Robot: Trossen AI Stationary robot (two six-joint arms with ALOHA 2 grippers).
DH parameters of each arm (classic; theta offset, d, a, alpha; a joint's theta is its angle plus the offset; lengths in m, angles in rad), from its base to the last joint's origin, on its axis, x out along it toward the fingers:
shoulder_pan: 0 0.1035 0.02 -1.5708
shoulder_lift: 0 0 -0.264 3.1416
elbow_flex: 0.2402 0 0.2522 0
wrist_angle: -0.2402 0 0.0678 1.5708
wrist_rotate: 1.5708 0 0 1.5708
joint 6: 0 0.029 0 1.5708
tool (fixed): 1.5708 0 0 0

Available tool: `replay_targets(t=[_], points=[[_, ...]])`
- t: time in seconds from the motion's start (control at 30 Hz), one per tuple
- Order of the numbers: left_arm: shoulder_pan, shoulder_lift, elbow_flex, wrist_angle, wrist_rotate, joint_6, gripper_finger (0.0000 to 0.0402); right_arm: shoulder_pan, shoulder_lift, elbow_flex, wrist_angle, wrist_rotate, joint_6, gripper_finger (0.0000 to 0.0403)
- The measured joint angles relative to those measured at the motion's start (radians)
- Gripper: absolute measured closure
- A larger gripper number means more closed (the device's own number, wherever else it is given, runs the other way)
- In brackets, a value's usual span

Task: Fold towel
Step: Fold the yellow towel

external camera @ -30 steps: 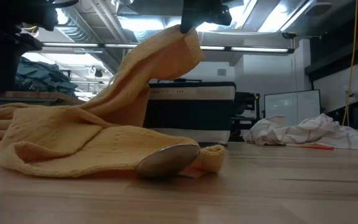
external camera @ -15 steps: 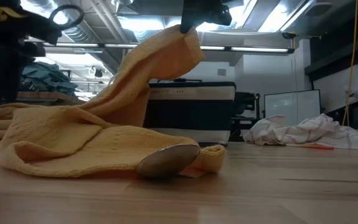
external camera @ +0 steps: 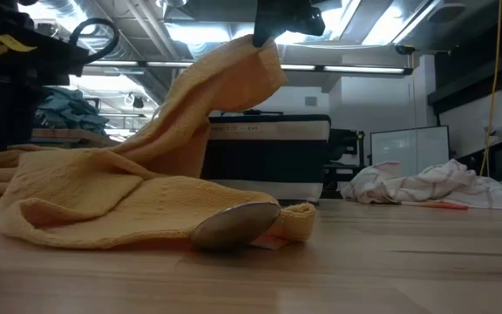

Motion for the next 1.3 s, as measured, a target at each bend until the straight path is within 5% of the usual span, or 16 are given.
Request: replay_targets(t=[0.13,0.37,0.67,0.93,1.3], points=[[0.0,0.0,0.0,-0.026,-0.051,-0.035,0.0288,0.0,0.0,0.0,0.0,0.0,0.0,0.0391],[0.0,-0.001,0.0,-0.121,-0.071,-0.152,0.0392,0.001,0.0,0.0,0.0,0.047,-0.028,0.0398],[-0.001,-0.002,0.123,-0.37,-0.081,-0.158,0.0399,0.0,-0.005,0.0,-0.02,0.183,-0.082,0.0399],[-0.016,-0.053,0.338,-0.475,-0.247,-0.14,0.0401,0.016,-0.029,0.044,-0.033,0.568,-0.157,0.0401],[-0.006,-0.119,0.645,-0.475,-0.482,-0.113,0.0401,0.02,-0.075,0.326,-0.035,0.61,-0.158,0.04]])
